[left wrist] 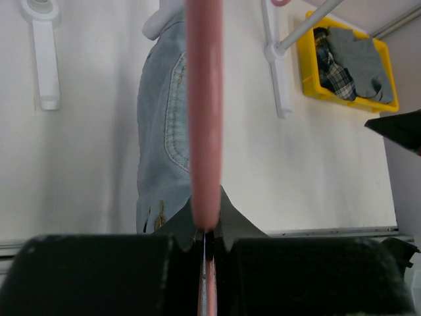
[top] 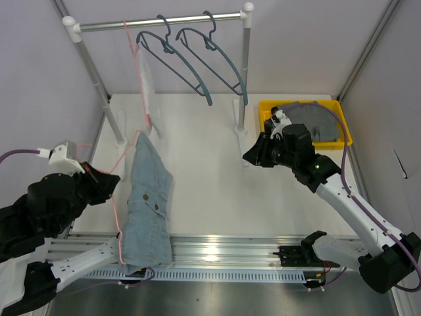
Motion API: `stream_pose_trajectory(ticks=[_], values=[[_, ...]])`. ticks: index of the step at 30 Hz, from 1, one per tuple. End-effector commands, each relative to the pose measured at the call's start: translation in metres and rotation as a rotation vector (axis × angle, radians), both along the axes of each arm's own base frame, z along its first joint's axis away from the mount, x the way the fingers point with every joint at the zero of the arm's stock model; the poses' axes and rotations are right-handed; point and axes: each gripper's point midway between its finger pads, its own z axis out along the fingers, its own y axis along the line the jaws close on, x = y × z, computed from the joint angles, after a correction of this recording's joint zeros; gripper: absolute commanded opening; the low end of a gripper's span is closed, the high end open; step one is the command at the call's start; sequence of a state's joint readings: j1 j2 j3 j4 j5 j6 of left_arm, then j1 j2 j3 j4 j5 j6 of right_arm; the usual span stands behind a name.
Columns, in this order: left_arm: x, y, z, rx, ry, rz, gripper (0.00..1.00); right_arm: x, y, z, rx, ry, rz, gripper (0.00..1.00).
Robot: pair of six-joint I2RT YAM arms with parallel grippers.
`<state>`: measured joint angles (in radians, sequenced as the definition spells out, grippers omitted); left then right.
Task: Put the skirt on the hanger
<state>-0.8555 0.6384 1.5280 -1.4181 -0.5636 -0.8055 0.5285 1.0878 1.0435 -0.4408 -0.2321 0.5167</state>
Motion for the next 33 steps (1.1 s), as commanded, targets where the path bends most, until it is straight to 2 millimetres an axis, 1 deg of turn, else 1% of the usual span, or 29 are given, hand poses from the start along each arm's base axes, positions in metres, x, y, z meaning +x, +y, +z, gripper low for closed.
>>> stream_pose_trajectory(ticks=[1,4,8,10,12,14,15,16,17,18,20,23,26,28,32,33], values=[[-0.003,0.016,0.025,-0.086,-0.073,0.060,0.00,0.004,0.009,0.014,0.006,-0.060,0.029,0.38],[-0.002,0.022,0.034,-0.101,-0.095,0.094,0.00,0.003,0.014,0.014,0.004,-0.062,0.039,0.38],[0.006,0.027,0.044,-0.111,-0.127,0.153,0.00,0.002,0.020,0.014,-0.004,-0.063,0.049,0.38],[0.012,0.028,0.050,-0.105,-0.146,0.184,0.00,0.001,0.022,0.013,-0.008,-0.062,0.055,0.38],[0.022,0.024,0.054,-0.065,-0.156,0.200,0.00,0.000,0.022,0.012,-0.011,-0.061,0.054,0.37],[0.031,0.013,0.060,-0.028,-0.169,0.168,0.00,0.000,0.021,0.013,-0.013,-0.062,0.055,0.38],[0.038,0.002,0.060,0.002,-0.162,0.145,0.00,-0.001,0.021,0.013,-0.014,-0.061,0.054,0.38],[0.041,-0.007,0.061,0.007,-0.157,0.113,0.00,-0.001,0.020,0.014,-0.014,-0.065,0.053,0.38],[0.045,-0.014,0.067,0.017,-0.175,0.082,0.00,-0.002,0.019,0.012,-0.020,-0.061,0.049,0.38],[0.049,-0.022,0.066,0.037,-0.169,0.060,0.00,-0.003,0.018,0.013,-0.021,-0.064,0.047,0.37],[0.051,-0.034,0.069,0.046,-0.174,0.008,0.00,-0.004,0.016,0.012,-0.028,-0.065,0.043,0.37],[0.052,-0.046,0.064,0.063,-0.158,-0.046,0.00,-0.006,0.014,0.012,-0.030,-0.068,0.038,0.37],[0.050,-0.052,0.061,0.063,-0.146,-0.086,0.00,-0.008,0.012,0.011,-0.028,-0.066,0.034,0.38],[0.050,-0.052,0.056,0.075,-0.138,-0.090,0.00,-0.008,0.013,0.011,-0.026,-0.066,0.035,0.38],[0.051,-0.038,0.055,0.092,-0.131,-0.022,0.00,-0.010,0.017,0.012,-0.022,-0.071,0.043,0.38],[0.051,-0.032,0.060,0.088,-0.141,0.008,0.00,-0.010,0.017,0.012,-0.024,-0.070,0.044,0.38]])
